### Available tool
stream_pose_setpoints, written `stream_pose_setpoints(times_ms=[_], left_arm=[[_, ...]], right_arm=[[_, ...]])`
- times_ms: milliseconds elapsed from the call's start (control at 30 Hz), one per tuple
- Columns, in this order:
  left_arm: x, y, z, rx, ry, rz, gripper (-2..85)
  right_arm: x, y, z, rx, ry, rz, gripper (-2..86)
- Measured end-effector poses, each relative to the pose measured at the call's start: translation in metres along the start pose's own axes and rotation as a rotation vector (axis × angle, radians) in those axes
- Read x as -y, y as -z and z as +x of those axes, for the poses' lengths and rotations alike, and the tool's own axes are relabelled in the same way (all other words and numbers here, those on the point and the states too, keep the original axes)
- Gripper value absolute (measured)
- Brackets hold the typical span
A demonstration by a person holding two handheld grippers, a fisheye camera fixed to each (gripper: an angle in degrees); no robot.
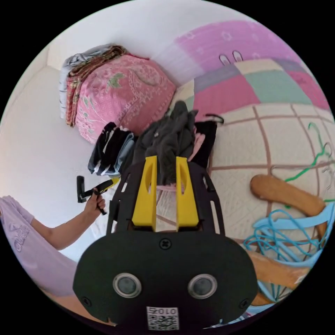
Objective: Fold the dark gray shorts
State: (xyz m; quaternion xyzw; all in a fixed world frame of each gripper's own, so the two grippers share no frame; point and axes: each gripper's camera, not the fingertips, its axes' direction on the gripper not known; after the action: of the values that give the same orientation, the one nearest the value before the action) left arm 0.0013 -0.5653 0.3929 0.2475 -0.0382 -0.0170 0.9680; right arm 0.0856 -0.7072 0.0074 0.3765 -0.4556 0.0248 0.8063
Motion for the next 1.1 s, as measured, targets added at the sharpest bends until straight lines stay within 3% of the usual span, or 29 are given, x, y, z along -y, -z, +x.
stream_pose_setpoints(times_ms=[100, 167, 267, 400, 500, 667, 767, 867, 1100], left_arm=[[-0.031, 0.027, 0.014, -0.013, -0.062, -0.040, 4.0], [-0.060, 0.054, 0.034, -0.027, -0.130, -0.046, 3.4], [-0.091, 0.098, 0.067, -0.027, -0.247, -0.055, 2.4], [-0.126, 0.167, 0.095, -0.051, -0.350, -0.029, 1.3], [-0.156, 0.230, 0.114, -0.005, -0.428, 0.002, 0.7], [-0.218, 0.350, 0.165, 0.198, -0.572, 0.163, -0.1], [-0.252, 0.405, 0.191, 0.291, -0.588, 0.254, -0.2], [-0.284, 0.448, 0.206, 0.241, -0.604, 0.285, -0.2], [-0.333, 0.542, 0.229, 0.173, -0.673, 0.428, -0.2]], right_arm=[[-0.007, 0.009, -0.053, -0.114, 0.151, 0.098, 8.3], [-0.009, -0.019, -0.083, -0.173, 0.231, -0.037, 7.9], [-0.018, -0.057, -0.087, -0.277, 0.142, -0.219, 6.6], [-0.034, -0.040, -0.107, -0.186, 0.029, -0.212, 5.6], [-0.065, -0.003, -0.174, -0.226, 0.150, -0.122, 5.1], [-0.193, 0.059, -0.321, -0.236, 0.491, -0.076, 4.3], [-0.282, 0.094, -0.390, -0.321, 0.584, 0.007, 3.2], [-0.352, 0.127, -0.444, -0.287, 0.603, 0.040, 2.9], [-0.447, 0.187, -0.548, -0.446, 0.692, 0.164, 3.8]])
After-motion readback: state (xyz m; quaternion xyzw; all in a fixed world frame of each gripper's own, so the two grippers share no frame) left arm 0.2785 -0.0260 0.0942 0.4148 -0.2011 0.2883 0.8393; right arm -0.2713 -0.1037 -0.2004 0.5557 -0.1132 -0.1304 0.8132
